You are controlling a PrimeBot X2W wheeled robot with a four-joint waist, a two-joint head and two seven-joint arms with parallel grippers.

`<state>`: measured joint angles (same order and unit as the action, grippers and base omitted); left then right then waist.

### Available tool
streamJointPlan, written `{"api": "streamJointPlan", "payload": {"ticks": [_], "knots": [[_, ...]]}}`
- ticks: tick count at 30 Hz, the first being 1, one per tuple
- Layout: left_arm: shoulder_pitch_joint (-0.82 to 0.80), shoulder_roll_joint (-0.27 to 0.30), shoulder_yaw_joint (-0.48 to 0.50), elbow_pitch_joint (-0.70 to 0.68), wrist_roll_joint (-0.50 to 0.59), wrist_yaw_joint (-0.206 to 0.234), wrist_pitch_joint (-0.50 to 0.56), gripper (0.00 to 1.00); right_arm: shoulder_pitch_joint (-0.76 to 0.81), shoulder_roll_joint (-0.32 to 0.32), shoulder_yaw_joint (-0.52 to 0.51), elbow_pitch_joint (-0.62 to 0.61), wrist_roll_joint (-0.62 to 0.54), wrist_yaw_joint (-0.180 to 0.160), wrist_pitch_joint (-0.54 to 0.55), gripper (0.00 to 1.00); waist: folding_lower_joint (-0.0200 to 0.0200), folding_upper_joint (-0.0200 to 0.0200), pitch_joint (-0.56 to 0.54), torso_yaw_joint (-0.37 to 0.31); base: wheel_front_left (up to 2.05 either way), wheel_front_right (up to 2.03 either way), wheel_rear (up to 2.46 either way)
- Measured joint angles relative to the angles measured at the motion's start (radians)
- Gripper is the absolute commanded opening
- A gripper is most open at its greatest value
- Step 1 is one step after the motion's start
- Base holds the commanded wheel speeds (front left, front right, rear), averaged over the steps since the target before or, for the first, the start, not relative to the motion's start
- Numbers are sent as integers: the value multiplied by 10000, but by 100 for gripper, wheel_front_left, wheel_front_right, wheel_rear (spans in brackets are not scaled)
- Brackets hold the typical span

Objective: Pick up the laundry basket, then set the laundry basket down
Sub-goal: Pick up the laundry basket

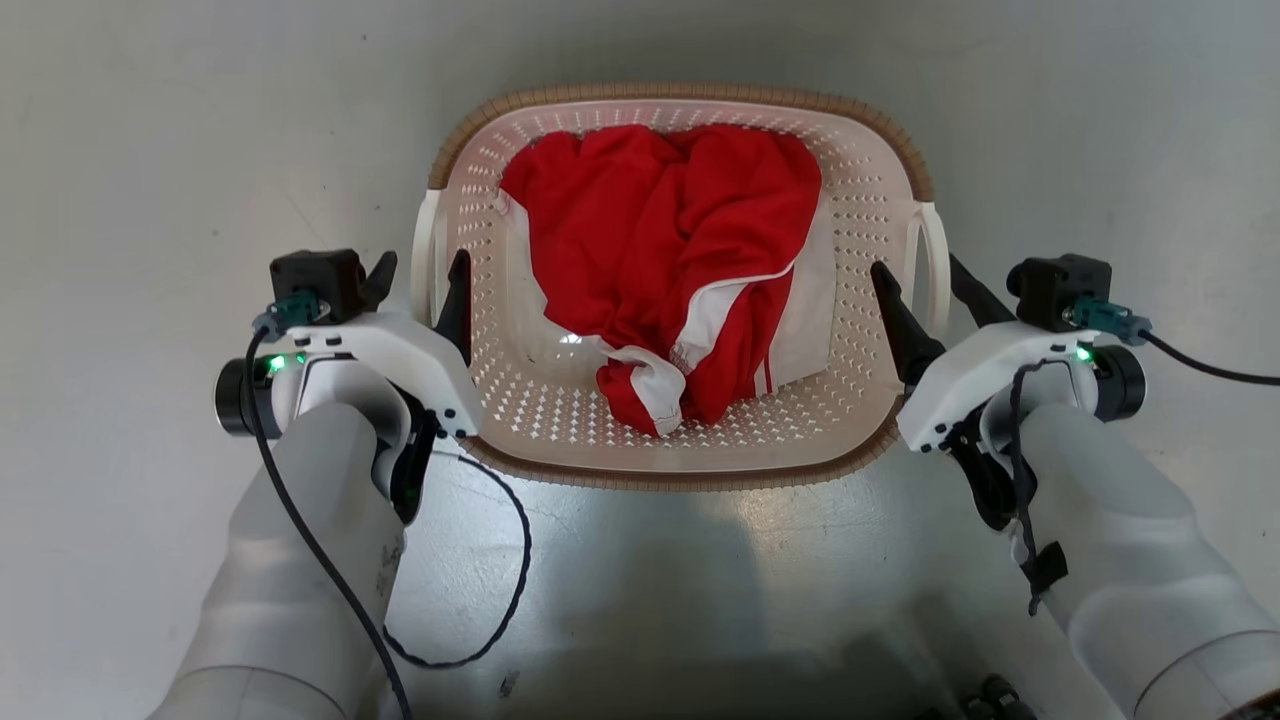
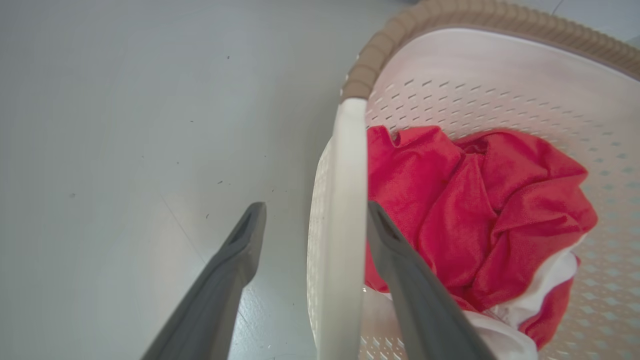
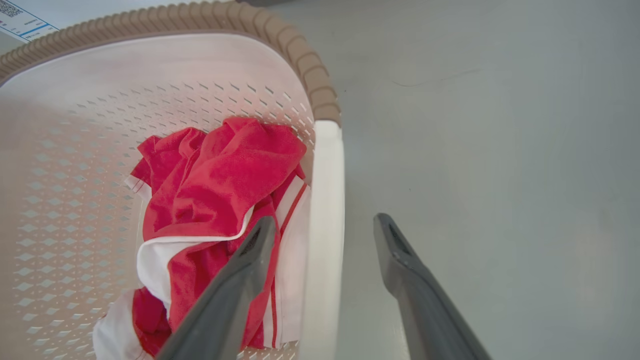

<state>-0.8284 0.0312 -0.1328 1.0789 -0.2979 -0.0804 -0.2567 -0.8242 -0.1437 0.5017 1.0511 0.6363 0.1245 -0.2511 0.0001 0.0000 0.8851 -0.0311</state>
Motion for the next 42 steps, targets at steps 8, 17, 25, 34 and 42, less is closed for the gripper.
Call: {"api": "streamJointPlan", "payload": {"ticks": [8, 17, 25, 34, 42], "knots": [[-424, -8, -301, 468, -15, -92, -2, 100, -318, 17, 627, 284, 474, 0, 2, 100, 0, 0, 286, -3, 0, 0, 0], [-590, -12, -520, 840, -79, -192, 0, 45, -619, 2, 1156, 472, 982, 0, 0, 88, 0, 0, 425, 2, 0, 0, 0], [-802, -35, -639, 1072, -276, -318, -50, 0, -671, 31, 1530, 593, 1507, -6, -40, 0, -1, 0, 503, -34, 0, 0, 0], [-801, -46, -849, 1430, -451, -330, 10, 0, -803, -12, 1985, 656, 1801, -13, -31, 0, 0, 0, 66, -62, 0, 0, 0], [-457, -44, -1250, 1797, -1032, -357, 25, 0, -499, 42, 2719, 859, 2514, -13, 40, 0, 0, 0, -970, -104, 0, 0, 0]]}}
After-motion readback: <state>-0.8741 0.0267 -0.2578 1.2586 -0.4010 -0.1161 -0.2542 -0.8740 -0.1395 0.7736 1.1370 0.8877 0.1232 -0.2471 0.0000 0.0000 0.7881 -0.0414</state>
